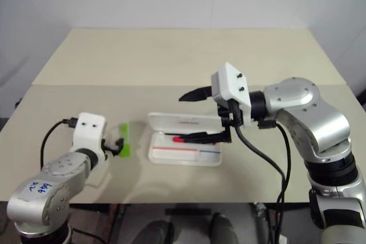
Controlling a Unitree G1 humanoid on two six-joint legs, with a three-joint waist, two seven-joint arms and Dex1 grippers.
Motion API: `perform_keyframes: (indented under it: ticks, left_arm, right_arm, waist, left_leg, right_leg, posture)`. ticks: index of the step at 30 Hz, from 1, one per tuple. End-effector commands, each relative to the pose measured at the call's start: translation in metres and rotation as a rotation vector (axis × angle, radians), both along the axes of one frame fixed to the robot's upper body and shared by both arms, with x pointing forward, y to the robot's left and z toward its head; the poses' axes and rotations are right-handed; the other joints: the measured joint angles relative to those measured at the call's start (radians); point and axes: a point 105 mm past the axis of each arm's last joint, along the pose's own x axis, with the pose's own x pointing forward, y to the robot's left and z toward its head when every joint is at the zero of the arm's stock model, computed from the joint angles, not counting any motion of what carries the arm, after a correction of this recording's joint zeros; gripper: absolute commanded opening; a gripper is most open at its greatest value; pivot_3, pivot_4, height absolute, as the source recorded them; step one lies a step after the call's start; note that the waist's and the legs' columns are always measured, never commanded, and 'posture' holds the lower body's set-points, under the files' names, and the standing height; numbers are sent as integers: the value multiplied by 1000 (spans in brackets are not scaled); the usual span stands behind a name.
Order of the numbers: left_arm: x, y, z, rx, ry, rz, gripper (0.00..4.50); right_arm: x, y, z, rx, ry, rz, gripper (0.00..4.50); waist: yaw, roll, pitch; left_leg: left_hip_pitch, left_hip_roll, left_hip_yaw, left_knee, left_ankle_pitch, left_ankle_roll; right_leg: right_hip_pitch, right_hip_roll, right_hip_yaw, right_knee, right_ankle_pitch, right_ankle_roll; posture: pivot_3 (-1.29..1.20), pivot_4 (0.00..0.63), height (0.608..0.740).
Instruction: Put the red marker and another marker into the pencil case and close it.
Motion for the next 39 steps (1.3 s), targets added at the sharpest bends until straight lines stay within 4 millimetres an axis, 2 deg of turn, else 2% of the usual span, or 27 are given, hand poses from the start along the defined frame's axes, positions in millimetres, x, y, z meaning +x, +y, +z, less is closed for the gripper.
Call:
perform_keyframes:
  ticks: [1, 6, 13, 22, 26, 29, 37, 39]
  left_arm:
    - [4, 1, 3, 10, -16, 29, 4238]
    - [7, 0, -2, -15, 1, 54, 4238]
    - [12, -8, -22, -56, 86, 70, 4238]
    - [16, -3, -23, -51, 95, 90, 4238]
    - [16, -1, -30, -55, 124, 111, 4238]
    - [17, 0, -36, -67, 152, 127, 3669]
    - [18, 5, -41, -77, 174, 164, 1098]
    - [19, 7, -39, -72, 170, 167, 1045]
  right_arm:
    - [-7, 4, 8, 8, -49, 33, 4471]
    - [-7, 3, 7, 12, -54, 19, 4471]
    - [-7, 4, 7, 23, -60, 1, 4471]
    - [-6, 4, 7, 32, -64, -17, 4471]
    - [-5, 3, 6, 29, -64, -25, 4471]
    - [-3, 3, 6, 29, -67, -34, 4500]
    - [-1, 2, 6, 30, -75, -54, 4500]
    - [0, 2, 6, 29, -74, -59, 4500]
  waist:
    - [0, 0, 0]
    - [-1, 0, 0]
    - [-3, 0, 0]
    - [-1, -1, -1]
    - [-1, -1, -1]
    - [-1, -1, -1]
    - [-8, -1, -1]
    - [-11, -1, -1]
  left_leg:
    - [0, 0, 0, 0, 0, 0]
    - [0, 0, 0, 0, 0, 0]
    - [1, 0, 1, 1, 0, 0]
    - [2, 0, 1, 2, 0, -1]
    - [2, 0, 1, 2, 1, -1]
    - [2, 0, 1, 2, 1, -1]
    - [5, 3, 1, 1, 3, -4]
    - [5, 4, 2, 1, 4, -5]
  right_leg:
    - [0, 0, 0, 0, 0, 0]
    - [0, 0, 0, 0, 0, 0]
    - [0, 0, 0, 0, 0, 0]
    - [0, 0, 1, 0, 0, 0]
    - [0, 0, 1, 0, 0, 0]
    - [0, 0, 1, 1, 0, -1]
    - [1, 3, 1, 1, 4, -5]
    - [1, 4, 1, 1, 5, -7]
  posture:
    - [0, 150, 740]
    - [0, 150, 740]
    - [0, 150, 740]
    - [0, 150, 740]
    - [0, 150, 740]
    - [0, 150, 740]
    - [0, 150, 740]
    - [0, 150, 740]
